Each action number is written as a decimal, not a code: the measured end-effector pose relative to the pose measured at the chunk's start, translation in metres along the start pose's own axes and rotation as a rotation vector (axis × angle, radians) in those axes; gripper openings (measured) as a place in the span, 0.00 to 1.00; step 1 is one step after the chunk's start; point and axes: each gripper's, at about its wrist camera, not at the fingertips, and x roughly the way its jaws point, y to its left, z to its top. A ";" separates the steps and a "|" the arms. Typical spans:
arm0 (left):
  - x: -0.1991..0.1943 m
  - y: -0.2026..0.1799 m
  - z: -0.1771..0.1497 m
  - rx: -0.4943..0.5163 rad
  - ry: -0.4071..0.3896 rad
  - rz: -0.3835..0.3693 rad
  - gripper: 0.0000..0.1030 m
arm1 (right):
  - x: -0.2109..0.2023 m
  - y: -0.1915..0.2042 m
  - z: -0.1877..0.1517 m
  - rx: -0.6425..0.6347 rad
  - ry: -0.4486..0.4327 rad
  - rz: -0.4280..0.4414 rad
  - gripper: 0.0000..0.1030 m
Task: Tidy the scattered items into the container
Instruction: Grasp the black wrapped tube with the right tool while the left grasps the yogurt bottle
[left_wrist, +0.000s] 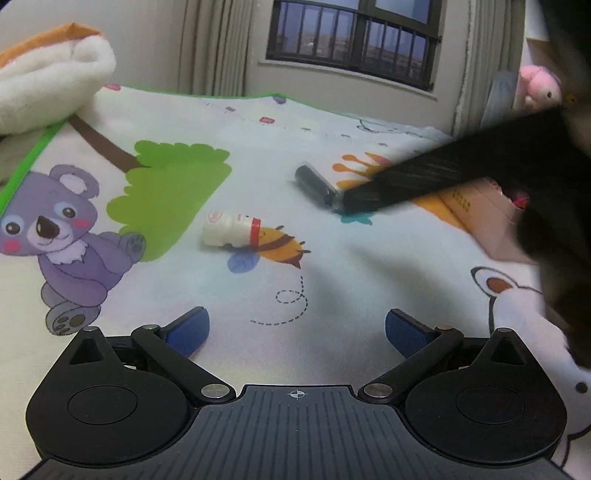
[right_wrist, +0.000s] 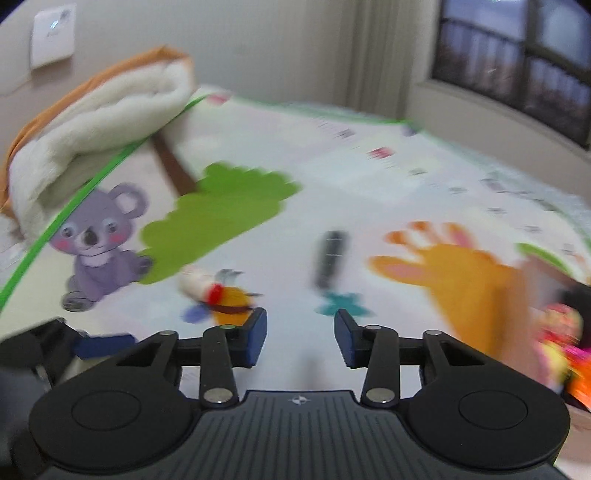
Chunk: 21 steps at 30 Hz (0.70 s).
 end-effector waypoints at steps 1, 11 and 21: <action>0.000 -0.001 0.000 0.007 0.000 0.005 1.00 | 0.010 0.005 0.008 -0.021 0.022 0.017 0.39; 0.000 0.003 0.000 -0.019 0.004 -0.017 1.00 | 0.108 -0.017 0.047 -0.001 0.140 -0.140 0.18; 0.029 0.023 0.056 0.066 -0.009 0.066 1.00 | -0.021 -0.042 -0.036 0.070 0.099 -0.097 0.17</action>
